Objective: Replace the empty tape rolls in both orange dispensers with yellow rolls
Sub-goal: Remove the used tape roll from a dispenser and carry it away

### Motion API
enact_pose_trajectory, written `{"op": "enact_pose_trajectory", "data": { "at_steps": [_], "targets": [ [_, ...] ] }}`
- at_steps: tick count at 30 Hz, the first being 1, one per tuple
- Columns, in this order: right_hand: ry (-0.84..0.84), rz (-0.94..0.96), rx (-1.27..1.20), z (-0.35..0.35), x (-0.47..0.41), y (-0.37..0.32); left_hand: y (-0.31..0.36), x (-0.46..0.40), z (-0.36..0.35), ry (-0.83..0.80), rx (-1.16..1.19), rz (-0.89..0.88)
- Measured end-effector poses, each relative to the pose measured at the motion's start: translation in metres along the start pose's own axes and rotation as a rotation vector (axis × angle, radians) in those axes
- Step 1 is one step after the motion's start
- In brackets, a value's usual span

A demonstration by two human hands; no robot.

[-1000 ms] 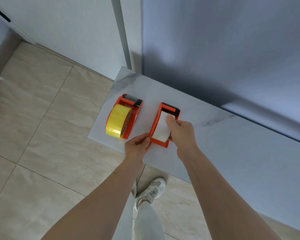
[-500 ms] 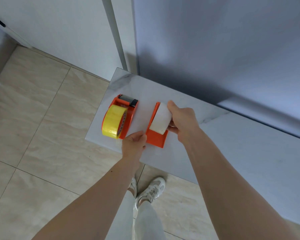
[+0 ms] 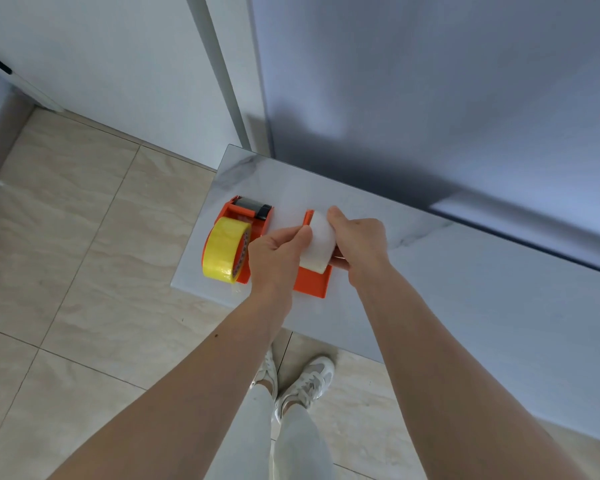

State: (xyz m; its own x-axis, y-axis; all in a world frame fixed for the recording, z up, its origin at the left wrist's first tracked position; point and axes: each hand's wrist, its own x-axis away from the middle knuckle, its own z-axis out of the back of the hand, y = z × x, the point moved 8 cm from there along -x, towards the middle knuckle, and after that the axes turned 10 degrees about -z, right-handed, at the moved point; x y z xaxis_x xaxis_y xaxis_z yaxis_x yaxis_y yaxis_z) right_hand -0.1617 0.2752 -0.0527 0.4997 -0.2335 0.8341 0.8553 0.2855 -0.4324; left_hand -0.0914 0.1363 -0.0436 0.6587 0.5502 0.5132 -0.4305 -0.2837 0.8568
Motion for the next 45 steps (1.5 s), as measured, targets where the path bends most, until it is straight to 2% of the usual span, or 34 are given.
{"op": "enact_pose_trajectory", "data": {
  "at_steps": [10,15,18,26,32,39,45],
  "targets": [
    [0.135,0.016,0.014,0.028,0.001,0.006,-0.007,-0.004,0.006,0.036,0.034,0.069],
    [0.167,-0.041,-0.115,0.042,0.002,0.017,-0.006,-0.004,0.003,0.009,0.006,0.052],
    [0.151,-0.076,-0.178,0.046,0.005,0.025,-0.003,-0.003,0.003,0.007,-0.047,0.039],
    [0.137,-0.067,-0.149,0.05,0.012,0.026,0.007,-0.001,0.006,0.037,-0.131,0.01],
    [0.102,-0.053,-0.158,0.059,0.021,0.021,0.025,0.008,0.001,0.061,-0.321,-0.065],
    [0.039,-0.021,-0.209,0.089,0.042,0.021,0.065,0.048,-0.052,-0.141,-0.504,-0.19],
    [0.033,0.03,-0.27,0.139,0.073,0.022,0.075,0.096,-0.115,-0.42,-0.56,-0.089]
  ]
}}
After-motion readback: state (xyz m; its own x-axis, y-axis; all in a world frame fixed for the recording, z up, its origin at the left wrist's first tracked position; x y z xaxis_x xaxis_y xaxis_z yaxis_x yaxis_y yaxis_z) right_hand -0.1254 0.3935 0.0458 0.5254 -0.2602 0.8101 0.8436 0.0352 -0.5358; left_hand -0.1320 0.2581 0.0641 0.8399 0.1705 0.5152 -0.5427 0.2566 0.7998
